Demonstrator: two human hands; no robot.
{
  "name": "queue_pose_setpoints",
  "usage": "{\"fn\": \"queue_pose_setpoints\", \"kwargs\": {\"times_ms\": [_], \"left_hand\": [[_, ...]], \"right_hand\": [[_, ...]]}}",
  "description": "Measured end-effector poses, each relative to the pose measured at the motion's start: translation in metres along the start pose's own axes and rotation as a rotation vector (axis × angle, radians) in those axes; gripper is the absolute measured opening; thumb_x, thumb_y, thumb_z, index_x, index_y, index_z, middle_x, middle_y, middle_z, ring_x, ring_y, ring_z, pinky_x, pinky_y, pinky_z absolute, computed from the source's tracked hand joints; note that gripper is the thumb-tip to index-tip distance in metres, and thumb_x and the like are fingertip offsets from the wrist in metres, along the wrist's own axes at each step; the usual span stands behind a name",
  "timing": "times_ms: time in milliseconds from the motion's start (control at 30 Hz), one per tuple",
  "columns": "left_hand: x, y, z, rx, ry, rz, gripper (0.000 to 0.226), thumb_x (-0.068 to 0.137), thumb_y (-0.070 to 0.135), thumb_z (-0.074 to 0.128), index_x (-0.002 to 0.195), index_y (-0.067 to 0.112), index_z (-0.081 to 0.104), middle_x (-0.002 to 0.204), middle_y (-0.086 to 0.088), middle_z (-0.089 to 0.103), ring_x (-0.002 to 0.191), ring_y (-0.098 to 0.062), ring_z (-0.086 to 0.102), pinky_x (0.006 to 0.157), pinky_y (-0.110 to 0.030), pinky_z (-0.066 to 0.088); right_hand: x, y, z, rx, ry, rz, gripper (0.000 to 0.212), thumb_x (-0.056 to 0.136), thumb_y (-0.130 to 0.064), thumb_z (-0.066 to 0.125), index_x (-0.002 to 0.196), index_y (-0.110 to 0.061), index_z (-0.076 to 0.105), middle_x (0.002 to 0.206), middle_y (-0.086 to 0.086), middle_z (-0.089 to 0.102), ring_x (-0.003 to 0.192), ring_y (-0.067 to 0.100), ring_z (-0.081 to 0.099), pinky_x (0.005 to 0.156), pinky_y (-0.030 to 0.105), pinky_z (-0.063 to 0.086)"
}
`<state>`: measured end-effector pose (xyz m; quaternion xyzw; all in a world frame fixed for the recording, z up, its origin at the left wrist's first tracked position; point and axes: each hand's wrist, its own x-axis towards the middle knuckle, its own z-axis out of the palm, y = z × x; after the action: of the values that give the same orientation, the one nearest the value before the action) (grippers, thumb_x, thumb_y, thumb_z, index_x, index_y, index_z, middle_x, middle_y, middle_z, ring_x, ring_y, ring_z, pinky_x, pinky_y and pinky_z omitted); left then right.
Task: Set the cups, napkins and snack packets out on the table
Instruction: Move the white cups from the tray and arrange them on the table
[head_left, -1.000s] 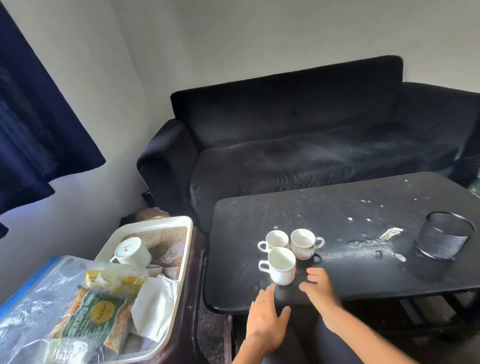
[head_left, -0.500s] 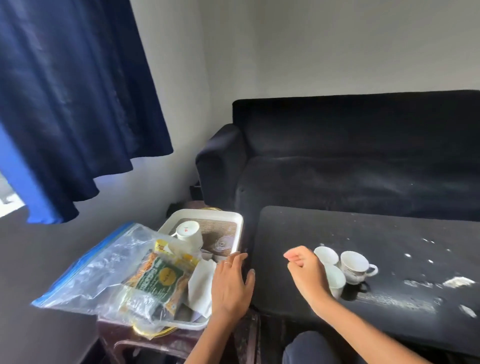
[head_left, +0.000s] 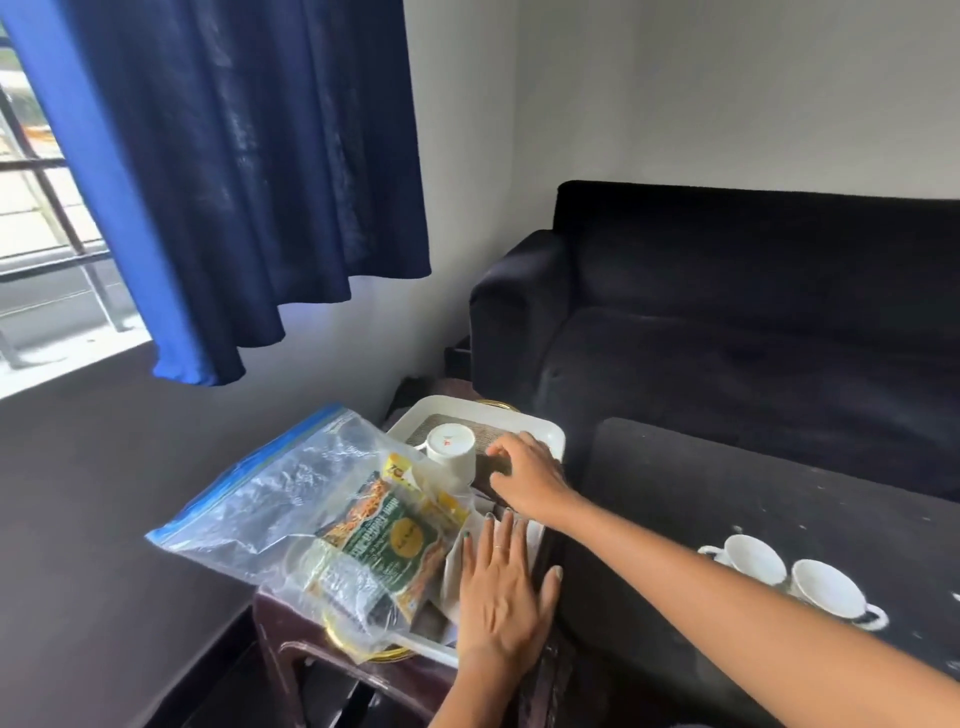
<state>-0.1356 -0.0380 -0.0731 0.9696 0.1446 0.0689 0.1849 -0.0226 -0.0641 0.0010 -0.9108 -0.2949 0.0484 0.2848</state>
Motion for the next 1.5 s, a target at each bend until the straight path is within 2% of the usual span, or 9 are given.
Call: {"fn": "queue_pose_setpoints", "kwargs": {"times_ms": [133, 400, 500, 633, 900, 1033, 1233, 1367, 1500], "left_hand": [[0.001, 0.000, 0.001, -0.034, -0.024, -0.020, 0.077, 0.094, 0.059, 0.025, 0.153, 0.018, -0.002, 0.162, -0.002, -0.007, 0.148, -0.020, -0.013, 0.120, -0.039, -0.011], [-0.002, -0.001, 0.002, -0.057, -0.035, -0.009, 0.084, 0.091, 0.064, 0.027, 0.153, 0.018, -0.006, 0.161, 0.000, -0.010, 0.148, -0.018, -0.016, 0.120, -0.037, -0.009], [-0.003, 0.000, 0.000, -0.038, -0.043, -0.010, 0.085, 0.091, 0.063, 0.028, 0.153, 0.017, -0.006, 0.161, -0.001, -0.010, 0.148, -0.019, -0.016, 0.120, -0.038, -0.010], [-0.003, 0.001, 0.000, -0.049, -0.046, -0.015, 0.085, 0.091, 0.064, 0.028, 0.153, 0.016, -0.006, 0.161, -0.001, -0.010, 0.148, -0.019, -0.016, 0.120, -0.037, -0.009], [-0.002, 0.001, 0.004, -0.047, -0.025, -0.022, 0.085, 0.090, 0.065, 0.028, 0.153, 0.017, -0.003, 0.162, 0.000, -0.004, 0.149, -0.018, -0.011, 0.120, -0.037, -0.008], [-0.001, 0.000, 0.004, -0.066, -0.023, -0.028, 0.085, 0.090, 0.066, 0.028, 0.153, 0.016, -0.002, 0.162, 0.000, -0.003, 0.149, -0.018, -0.011, 0.121, -0.037, -0.006], [-0.001, 0.000, 0.001, -0.103, -0.021, -0.031, 0.082, 0.093, 0.063, 0.027, 0.153, 0.016, 0.000, 0.162, 0.000, -0.003, 0.149, -0.018, -0.009, 0.120, -0.033, -0.006], [-0.002, 0.001, -0.004, -0.072, -0.019, -0.011, 0.078, 0.095, 0.061, 0.023, 0.154, 0.017, 0.000, 0.162, -0.001, -0.002, 0.149, -0.019, -0.007, 0.119, -0.032, -0.009], [-0.001, 0.009, -0.012, -0.130, 0.075, -0.014, 0.072, 0.096, 0.060, 0.020, 0.153, 0.016, 0.013, 0.160, -0.001, 0.015, 0.148, -0.017, 0.009, 0.121, -0.033, -0.001]], "right_hand": [[0.036, -0.020, 0.012, -0.221, -0.153, -0.091, 0.061, 0.083, -0.010, 0.052, 0.140, -0.019, 0.032, 0.143, 0.006, 0.032, 0.129, 0.030, 0.032, 0.103, 0.043, 0.029], [0.071, -0.038, 0.034, -0.391, -0.331, -0.121, 0.076, 0.085, -0.003, 0.052, 0.149, -0.020, 0.015, 0.156, 0.002, 0.014, 0.138, 0.032, 0.021, 0.109, 0.045, 0.026], [0.073, -0.036, 0.035, -0.315, -0.318, -0.080, 0.064, 0.091, -0.020, 0.056, 0.146, -0.020, 0.022, 0.148, 0.009, 0.020, 0.134, 0.035, 0.025, 0.108, 0.048, 0.029], [0.066, -0.032, 0.034, -0.203, -0.256, -0.028, 0.056, 0.089, -0.020, 0.060, 0.138, -0.016, 0.033, 0.139, 0.014, 0.025, 0.128, 0.037, 0.032, 0.105, 0.046, 0.037], [0.042, -0.011, 0.022, -0.125, -0.171, 0.060, 0.059, 0.081, -0.031, 0.069, 0.131, -0.018, 0.039, 0.134, 0.013, 0.034, 0.121, 0.038, 0.043, 0.097, 0.041, 0.041], [0.028, 0.002, 0.014, 0.037, -0.088, 0.133, 0.066, 0.076, -0.039, 0.073, 0.128, -0.018, 0.039, 0.129, 0.010, 0.037, 0.117, 0.034, 0.047, 0.097, 0.040, 0.043], [0.001, 0.021, -0.001, 0.448, 0.120, 0.217, 0.055, 0.076, -0.037, 0.074, 0.118, -0.018, 0.044, 0.122, 0.006, 0.038, 0.101, 0.015, 0.044, 0.085, 0.026, 0.038], [-0.019, 0.029, -0.011, 0.691, 0.166, 0.246, 0.044, 0.077, -0.032, 0.074, 0.109, -0.023, 0.046, 0.125, 0.007, 0.042, 0.110, 0.020, 0.050, 0.085, 0.036, 0.052], [-0.043, 0.029, -0.024, 0.959, 0.167, 0.289, 0.032, 0.081, -0.030, 0.072, 0.102, -0.029, 0.048, 0.126, 0.004, 0.047, 0.106, 0.018, 0.058, 0.070, 0.029, 0.057]]}}
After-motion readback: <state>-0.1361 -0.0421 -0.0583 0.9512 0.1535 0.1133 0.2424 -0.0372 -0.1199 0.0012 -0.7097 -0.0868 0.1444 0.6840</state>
